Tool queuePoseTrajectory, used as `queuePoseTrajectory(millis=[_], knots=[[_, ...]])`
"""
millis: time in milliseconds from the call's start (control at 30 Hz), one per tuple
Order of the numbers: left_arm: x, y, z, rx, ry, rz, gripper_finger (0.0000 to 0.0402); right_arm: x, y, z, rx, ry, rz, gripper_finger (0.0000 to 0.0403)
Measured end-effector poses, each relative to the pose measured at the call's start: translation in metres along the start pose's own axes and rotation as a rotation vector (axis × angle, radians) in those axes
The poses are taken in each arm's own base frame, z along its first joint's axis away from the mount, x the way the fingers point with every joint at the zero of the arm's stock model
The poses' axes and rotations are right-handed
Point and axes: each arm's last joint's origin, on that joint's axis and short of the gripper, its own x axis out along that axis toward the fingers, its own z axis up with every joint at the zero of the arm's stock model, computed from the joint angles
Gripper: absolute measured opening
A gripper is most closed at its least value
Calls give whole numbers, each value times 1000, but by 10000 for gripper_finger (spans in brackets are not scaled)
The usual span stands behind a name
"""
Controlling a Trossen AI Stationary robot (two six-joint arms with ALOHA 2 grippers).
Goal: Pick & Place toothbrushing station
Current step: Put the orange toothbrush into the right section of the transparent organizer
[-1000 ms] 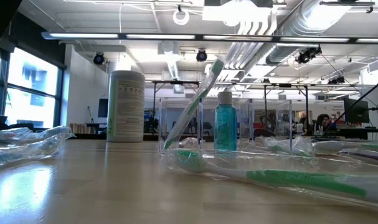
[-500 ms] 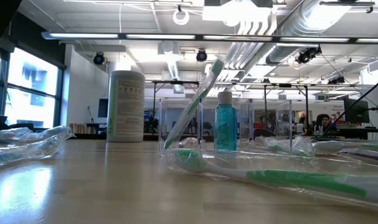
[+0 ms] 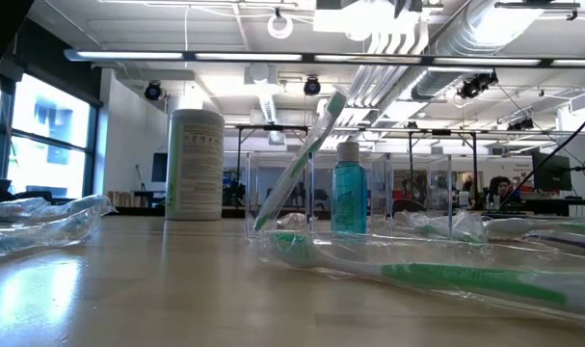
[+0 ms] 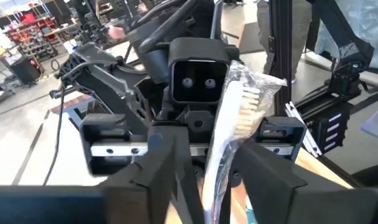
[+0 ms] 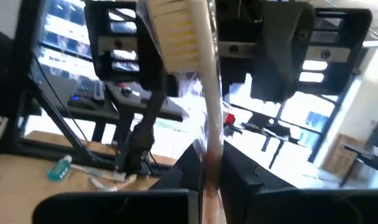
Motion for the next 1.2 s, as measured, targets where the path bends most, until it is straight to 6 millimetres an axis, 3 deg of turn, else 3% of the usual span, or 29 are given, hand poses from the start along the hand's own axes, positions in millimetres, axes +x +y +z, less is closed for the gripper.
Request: queuePoseTrajectory(millis=[167, 333, 567, 700, 833, 967, 1200], knots=[[-4, 0, -2, -12, 61, 30, 231, -16, 10, -4, -60, 151, -115, 19], [-17, 2, 2, -10, 131, 144, 254, -39, 14, 0, -54, 212, -176, 19], [-53, 2, 3, -1, 387, 322, 255, -76, 2, 4, -6, 261, -274, 19], [-81, 9, -7, -9, 581, 330, 255, -95, -12, -9, 111, 249, -185, 19], [-101, 29, -14, -167, 594, 318, 255, -103, -28, -29, 262, 281, -181, 19], [-108, 43, -24, -249, 565, 298, 255, -105, -26, -48, 281, 288, -220, 19], [-95, 49, -51, -264, 584, 305, 255, -106, -19, -65, 288, 299, -216, 19]])
